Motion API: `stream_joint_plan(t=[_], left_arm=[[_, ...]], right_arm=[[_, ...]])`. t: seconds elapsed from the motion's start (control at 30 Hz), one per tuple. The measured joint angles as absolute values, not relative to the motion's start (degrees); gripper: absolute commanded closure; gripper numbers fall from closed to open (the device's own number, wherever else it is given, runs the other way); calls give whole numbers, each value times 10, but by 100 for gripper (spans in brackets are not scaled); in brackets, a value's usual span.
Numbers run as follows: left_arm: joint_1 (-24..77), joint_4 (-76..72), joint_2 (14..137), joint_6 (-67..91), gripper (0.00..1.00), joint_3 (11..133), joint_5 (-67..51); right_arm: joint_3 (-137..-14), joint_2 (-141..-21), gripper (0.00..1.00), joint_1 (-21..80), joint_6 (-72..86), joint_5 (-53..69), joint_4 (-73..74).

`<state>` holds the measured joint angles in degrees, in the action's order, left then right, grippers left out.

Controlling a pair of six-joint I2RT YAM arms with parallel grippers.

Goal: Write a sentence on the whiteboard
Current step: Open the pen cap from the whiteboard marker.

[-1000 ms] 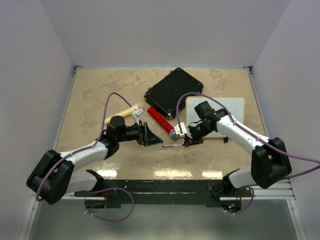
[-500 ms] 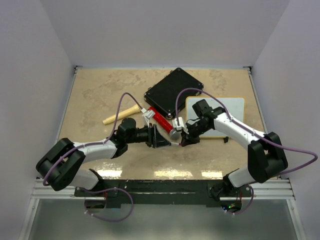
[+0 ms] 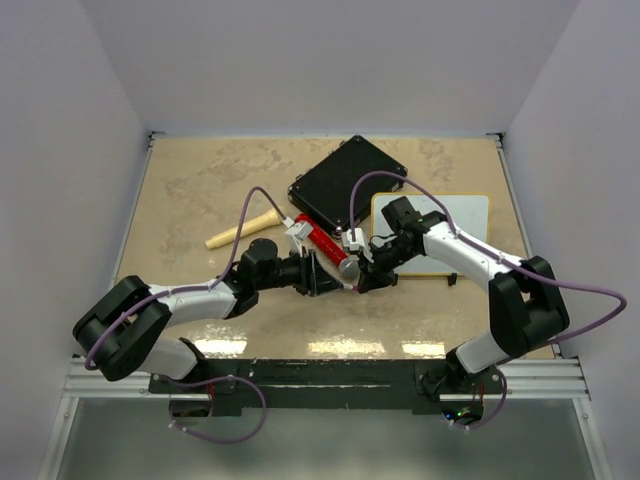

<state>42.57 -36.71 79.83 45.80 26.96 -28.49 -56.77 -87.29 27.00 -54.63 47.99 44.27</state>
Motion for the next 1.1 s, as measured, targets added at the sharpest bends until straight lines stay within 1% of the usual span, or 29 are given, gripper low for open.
stream_joint_plan(t=[0.23,0.27,0.3,0.37,0.43,0.47,0.5,0.53,0.57,0.8,0.97,1.1], left_arm=[[432,-348,798,439,63,277,-266],[432,-347,798,439,66,277,-265],[432,-345,798,438,70,277,-263],[432,-345,798,437,71,277,-261],[432,-345,798,434,77,277,-259],[432,-345,798,434,78,277,-259],[432,-345,798,433,88,277,-258],[432,-345,798,430,96,277,-257],[432,-344,798,429,100,277,-257],[432,-324,793,408,100,285,-250],[422,-263,736,376,100,287,-227],[394,-252,701,368,100,277,-234]], right_arm=[[-574,-887,100,270,-537,493,441],[-574,-888,100,270,-536,495,441],[-574,-889,100,270,-536,495,441],[-574,-889,100,270,-536,495,441],[-574,-889,100,270,-536,496,442],[-574,-889,100,270,-536,496,442],[-574,-889,100,270,-536,496,442],[-574,-889,100,270,-536,497,442],[-574,-889,100,270,-536,496,442],[-574,-889,100,270,-536,490,438],[-569,-882,100,275,-536,500,396],[-567,-866,100,279,-536,507,352]])
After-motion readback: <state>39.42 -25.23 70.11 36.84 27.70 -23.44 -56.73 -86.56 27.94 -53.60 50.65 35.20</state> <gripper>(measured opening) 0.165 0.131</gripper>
